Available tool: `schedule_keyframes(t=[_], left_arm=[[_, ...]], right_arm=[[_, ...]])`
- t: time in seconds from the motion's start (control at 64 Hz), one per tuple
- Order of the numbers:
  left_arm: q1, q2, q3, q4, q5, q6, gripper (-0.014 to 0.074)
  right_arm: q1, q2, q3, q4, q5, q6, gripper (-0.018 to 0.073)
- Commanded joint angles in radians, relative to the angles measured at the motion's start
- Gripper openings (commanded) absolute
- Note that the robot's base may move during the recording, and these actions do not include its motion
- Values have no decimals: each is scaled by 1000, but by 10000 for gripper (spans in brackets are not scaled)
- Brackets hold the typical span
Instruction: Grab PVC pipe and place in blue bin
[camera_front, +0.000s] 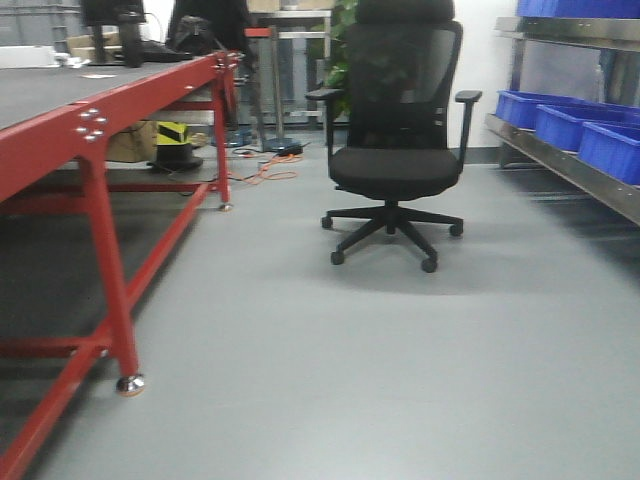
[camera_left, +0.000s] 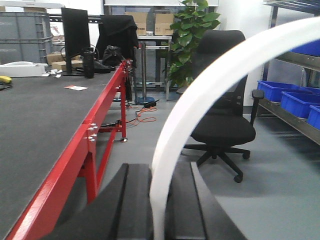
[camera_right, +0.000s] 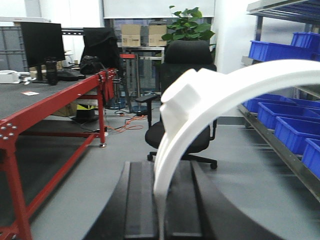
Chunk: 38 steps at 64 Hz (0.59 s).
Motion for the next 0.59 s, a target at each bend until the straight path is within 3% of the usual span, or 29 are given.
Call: schedule_keyframes(t=[0.0, 0.578], left_arm=[[-7, -2, -2, -8, -28, -10, -111], [-7, -2, -2, -8, -28, -10, -111]], right_arm=[[1, -6, -9, 0, -23, -6, -168], [1, -6, -9, 0, -23, -6, -168]])
